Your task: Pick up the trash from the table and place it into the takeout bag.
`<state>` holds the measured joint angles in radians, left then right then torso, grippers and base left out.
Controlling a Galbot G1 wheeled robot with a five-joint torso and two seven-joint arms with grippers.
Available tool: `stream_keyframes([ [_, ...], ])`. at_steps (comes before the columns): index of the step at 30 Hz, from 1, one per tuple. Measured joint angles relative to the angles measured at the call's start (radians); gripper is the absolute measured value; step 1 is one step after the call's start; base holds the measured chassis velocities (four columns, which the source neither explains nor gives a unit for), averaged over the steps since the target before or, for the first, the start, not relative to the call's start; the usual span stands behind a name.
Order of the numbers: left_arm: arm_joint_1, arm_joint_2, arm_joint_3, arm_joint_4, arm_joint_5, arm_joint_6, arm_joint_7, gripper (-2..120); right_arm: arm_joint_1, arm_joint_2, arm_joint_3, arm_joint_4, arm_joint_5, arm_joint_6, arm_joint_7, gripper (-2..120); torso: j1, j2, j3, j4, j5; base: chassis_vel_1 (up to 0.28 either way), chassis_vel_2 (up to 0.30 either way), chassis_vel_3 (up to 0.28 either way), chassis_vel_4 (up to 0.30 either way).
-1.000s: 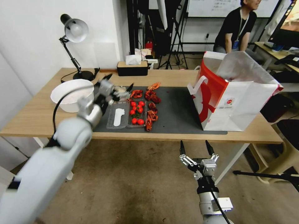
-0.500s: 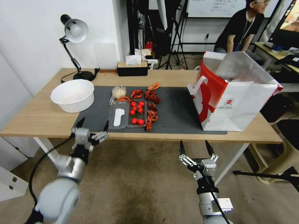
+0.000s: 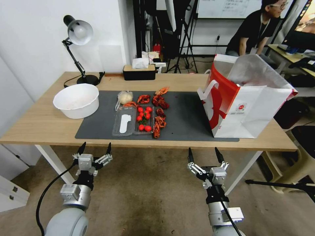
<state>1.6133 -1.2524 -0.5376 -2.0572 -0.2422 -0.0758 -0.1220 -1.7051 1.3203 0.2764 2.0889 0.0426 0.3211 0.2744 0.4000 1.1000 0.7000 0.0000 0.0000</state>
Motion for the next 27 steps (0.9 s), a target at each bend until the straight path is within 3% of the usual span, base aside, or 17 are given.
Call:
stream_keyframes([
  [16,-0.173,0.067,0.039,0.02,-0.112,0.102,-0.013,100,-0.001,0.005,0.002,0.0,-0.003,-0.002,0.0,100,0.0,0.0,0.0,-0.0001,0.0001,0.0,0.0,0.0,0.0],
  [22,-0.341,0.103,0.094,0.062,-0.183,0.187,-0.036,100,-0.003,0.01,0.001,0.003,-0.011,-0.004,0.0,100,0.0,0.0,0.0,-0.0002,0.0,0.0,0.0,0.0,0.0],
  [24,-0.433,0.12,0.13,0.084,-0.258,0.265,-0.055,100,-0.006,0.01,0.001,0.007,-0.015,-0.005,0.0,100,0.0,0.0,0.0,0.0001,-0.0001,0.0,0.0,0.0,0.0],
  [25,-0.433,0.12,0.13,0.084,-0.258,0.265,-0.055,100,-0.006,0.01,0.001,0.007,-0.015,-0.005,0.0,100,0.0,0.0,0.0,0.0001,-0.0001,0.0,0.0,0.0,0.0],
  [27,-0.57,0.139,0.193,0.138,-0.358,0.334,-0.092,100,-0.008,0.013,0.002,0.008,-0.019,-0.008,0.001,100,0.0,0.0,0.0,-0.0002,-0.0001,0.0,0.0,0.0,0.0],
])
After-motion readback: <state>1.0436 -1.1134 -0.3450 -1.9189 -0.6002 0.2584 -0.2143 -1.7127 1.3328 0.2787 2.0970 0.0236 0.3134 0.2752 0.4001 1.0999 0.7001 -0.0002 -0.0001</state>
